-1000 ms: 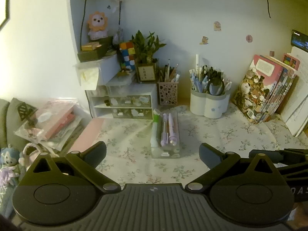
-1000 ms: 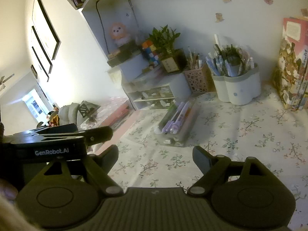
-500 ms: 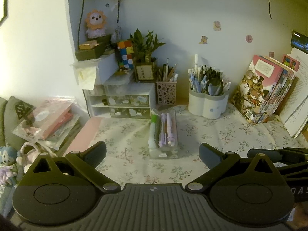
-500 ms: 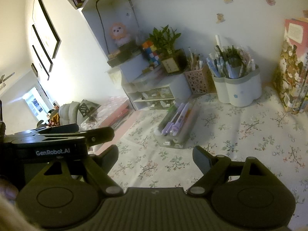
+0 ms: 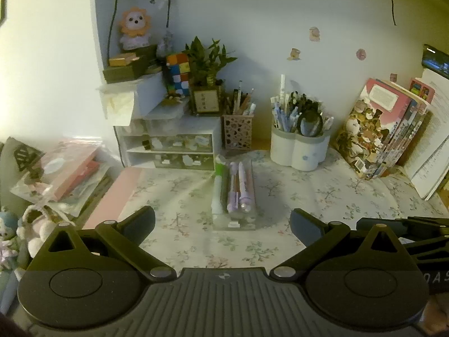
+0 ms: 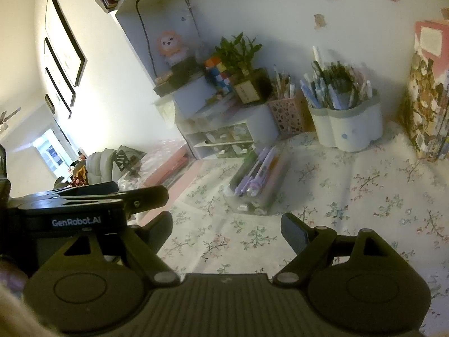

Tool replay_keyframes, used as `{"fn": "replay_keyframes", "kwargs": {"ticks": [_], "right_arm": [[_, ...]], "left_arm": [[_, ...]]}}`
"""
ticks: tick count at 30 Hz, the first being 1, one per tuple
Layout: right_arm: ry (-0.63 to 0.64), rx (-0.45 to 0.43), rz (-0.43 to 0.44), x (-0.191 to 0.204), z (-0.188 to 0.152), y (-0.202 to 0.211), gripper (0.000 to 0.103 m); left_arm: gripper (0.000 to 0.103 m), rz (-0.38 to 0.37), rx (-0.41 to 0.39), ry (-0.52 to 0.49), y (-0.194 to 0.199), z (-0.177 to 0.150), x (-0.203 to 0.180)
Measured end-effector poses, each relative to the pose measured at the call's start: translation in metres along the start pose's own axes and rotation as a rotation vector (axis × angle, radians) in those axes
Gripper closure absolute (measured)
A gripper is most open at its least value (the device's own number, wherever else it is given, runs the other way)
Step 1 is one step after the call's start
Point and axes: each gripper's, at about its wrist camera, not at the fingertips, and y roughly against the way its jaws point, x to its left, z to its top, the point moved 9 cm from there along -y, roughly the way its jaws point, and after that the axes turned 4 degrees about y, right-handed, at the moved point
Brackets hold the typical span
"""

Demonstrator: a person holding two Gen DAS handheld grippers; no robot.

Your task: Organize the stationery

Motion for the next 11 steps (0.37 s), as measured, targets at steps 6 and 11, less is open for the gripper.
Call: {"fn": "replay_keyframes", "kwargs": {"ticks": [6,11], "right_arm": [[0.002,0.003,-0.004,-0.0018,-0.0016,-0.0010,0.026],[-0.005,0.003,-0.004,-0.0030,-0.0034,-0.0014,0.026]], "left_arm": [[0.005,-0.008,0.008,0.000,-0.0020,-0.0012,-0.0007],[0.005,-0.009,0.009,-0.001,-0.0027,-0.0012,-0.0016]]}}
